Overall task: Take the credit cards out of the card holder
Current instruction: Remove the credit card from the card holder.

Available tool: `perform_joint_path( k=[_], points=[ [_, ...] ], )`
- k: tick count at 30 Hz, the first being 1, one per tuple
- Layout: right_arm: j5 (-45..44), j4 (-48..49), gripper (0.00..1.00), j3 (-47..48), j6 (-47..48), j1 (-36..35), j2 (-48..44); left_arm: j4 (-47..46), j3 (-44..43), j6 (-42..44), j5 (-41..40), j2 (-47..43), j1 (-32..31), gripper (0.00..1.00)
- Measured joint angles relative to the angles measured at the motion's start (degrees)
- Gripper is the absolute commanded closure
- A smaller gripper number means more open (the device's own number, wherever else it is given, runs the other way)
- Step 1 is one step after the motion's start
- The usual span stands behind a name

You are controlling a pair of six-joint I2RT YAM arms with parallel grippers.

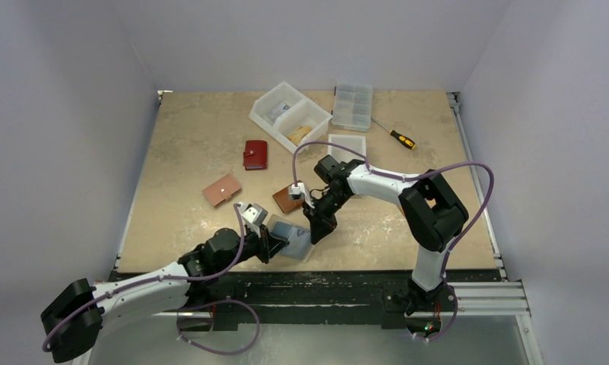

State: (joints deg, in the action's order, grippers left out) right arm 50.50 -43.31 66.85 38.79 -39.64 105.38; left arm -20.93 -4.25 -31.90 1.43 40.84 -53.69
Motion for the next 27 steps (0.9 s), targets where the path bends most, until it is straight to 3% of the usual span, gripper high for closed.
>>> perform_joint_path(
  k=[7, 15, 27],
  points=[
    [0.2, -0.1, 0.96, 0.5, 0.2, -0.2, 0.0, 0.6, 1.3, -0.7, -0.1, -3.9, 0.0, 1.00],
    [0.1, -1.5, 0.96, 0.7, 1.0, -0.3, 0.0, -0.3, 1.3, -3.6, 1.6, -1.9, 0.4, 1.00],
    [-0.2, -1.7, 0.96, 0.7, 1.2, -0.4, 0.0, 0.9, 0.0, -12.0, 10.7, 1.7, 8.7, 1.00]
  ],
)
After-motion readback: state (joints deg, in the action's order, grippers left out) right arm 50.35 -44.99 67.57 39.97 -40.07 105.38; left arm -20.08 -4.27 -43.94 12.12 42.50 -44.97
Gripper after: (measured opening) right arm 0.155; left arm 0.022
